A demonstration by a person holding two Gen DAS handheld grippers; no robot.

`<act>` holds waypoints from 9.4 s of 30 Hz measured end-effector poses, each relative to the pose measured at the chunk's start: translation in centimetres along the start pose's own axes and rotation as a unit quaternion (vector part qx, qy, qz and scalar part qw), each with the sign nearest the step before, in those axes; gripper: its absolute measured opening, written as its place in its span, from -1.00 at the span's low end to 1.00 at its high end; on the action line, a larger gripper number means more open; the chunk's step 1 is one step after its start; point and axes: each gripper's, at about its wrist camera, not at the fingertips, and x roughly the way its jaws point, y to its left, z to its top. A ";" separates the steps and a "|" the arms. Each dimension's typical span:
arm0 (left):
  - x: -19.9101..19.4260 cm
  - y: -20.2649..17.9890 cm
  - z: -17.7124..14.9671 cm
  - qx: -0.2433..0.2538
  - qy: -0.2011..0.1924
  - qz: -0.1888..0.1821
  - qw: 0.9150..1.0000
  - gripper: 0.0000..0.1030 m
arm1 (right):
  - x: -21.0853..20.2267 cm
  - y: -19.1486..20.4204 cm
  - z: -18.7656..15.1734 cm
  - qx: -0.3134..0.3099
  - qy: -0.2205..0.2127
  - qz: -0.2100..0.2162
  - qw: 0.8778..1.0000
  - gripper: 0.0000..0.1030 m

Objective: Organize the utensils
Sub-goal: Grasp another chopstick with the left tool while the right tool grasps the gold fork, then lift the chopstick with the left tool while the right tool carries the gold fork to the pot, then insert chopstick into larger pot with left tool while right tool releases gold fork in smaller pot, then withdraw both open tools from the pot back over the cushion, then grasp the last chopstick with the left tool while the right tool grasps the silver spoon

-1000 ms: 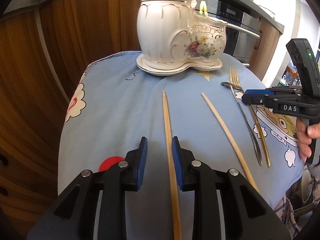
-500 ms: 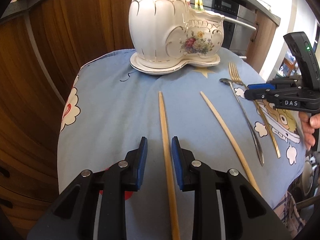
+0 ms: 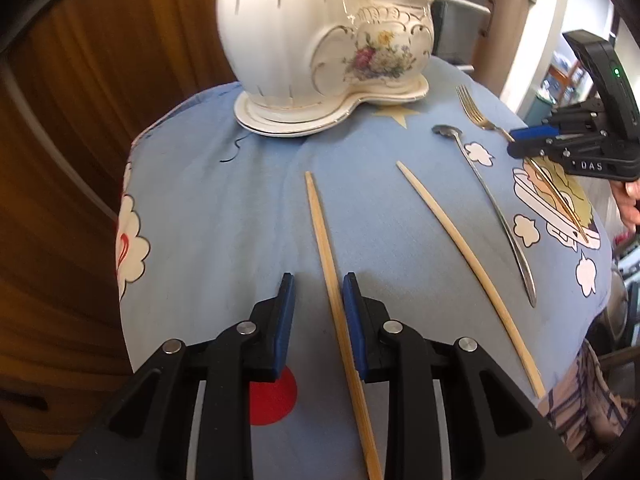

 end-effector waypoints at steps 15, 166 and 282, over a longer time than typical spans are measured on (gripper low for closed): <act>0.8 1.1 2.9 0.049 0.086 -0.030 0.995 -0.73 | -0.3 0.2 0.0 -0.079 0.059 -0.008 0.995 -0.72; -5.6 2.7 15.9 -0.113 -0.299 0.059 0.946 -0.88 | -4.5 0.1 16.8 0.057 -0.209 0.061 0.974 -0.88; 0.2 -3.3 -0.6 -0.063 -0.076 0.021 0.995 -0.86 | 0.4 3.8 0.3 -0.046 -0.029 0.041 0.998 -0.92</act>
